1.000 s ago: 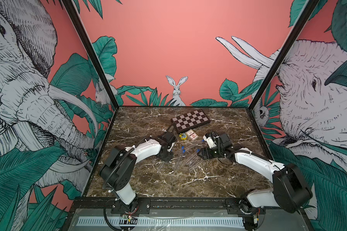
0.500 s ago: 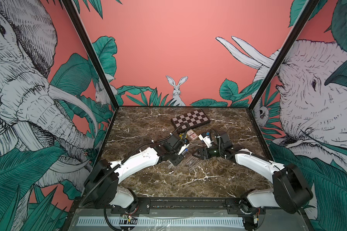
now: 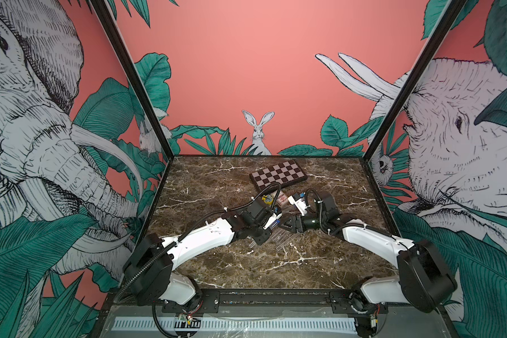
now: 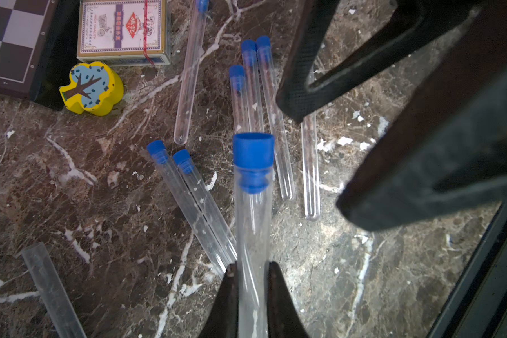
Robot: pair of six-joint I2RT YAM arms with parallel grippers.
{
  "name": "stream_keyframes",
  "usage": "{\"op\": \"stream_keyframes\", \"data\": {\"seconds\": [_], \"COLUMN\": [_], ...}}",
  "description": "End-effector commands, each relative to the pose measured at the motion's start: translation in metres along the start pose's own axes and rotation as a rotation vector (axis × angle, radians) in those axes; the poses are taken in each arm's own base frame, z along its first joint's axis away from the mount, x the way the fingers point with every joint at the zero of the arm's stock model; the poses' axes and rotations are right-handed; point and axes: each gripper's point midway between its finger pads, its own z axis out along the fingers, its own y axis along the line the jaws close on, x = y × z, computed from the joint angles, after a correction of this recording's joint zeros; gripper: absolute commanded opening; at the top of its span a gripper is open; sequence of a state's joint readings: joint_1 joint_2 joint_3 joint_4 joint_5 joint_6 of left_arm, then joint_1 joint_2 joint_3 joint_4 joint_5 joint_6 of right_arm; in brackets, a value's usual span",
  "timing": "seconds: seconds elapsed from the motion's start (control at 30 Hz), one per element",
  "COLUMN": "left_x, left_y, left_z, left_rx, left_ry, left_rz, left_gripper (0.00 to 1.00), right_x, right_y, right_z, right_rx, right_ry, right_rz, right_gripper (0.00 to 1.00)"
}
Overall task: Remove stoppers from test tubes
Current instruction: Open the stopper on the test tube.
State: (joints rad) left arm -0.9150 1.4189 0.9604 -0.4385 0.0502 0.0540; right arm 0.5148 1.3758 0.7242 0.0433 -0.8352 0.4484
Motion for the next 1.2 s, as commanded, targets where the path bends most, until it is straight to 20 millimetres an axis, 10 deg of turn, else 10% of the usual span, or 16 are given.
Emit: {"op": "stream_keyframes", "data": {"seconds": [0.0, 1.17], "left_x": [-0.0111, -0.0074], "left_y": [-0.01, -0.0177], "left_z": [-0.0115, -0.0118], "left_rx": [0.027, 0.036], "left_ry": [-0.063, -0.061], "left_rz": [0.047, 0.088], "left_gripper": [0.12, 0.11], "right_x": [-0.0024, -0.0076], "right_y": [0.0077, 0.0059], "right_z": [0.0049, 0.013], "right_rx": [-0.041, -0.048], "right_ry": [-0.002, -0.014], "right_rz": [-0.018, -0.007], "right_gripper": [0.54, 0.22]}}
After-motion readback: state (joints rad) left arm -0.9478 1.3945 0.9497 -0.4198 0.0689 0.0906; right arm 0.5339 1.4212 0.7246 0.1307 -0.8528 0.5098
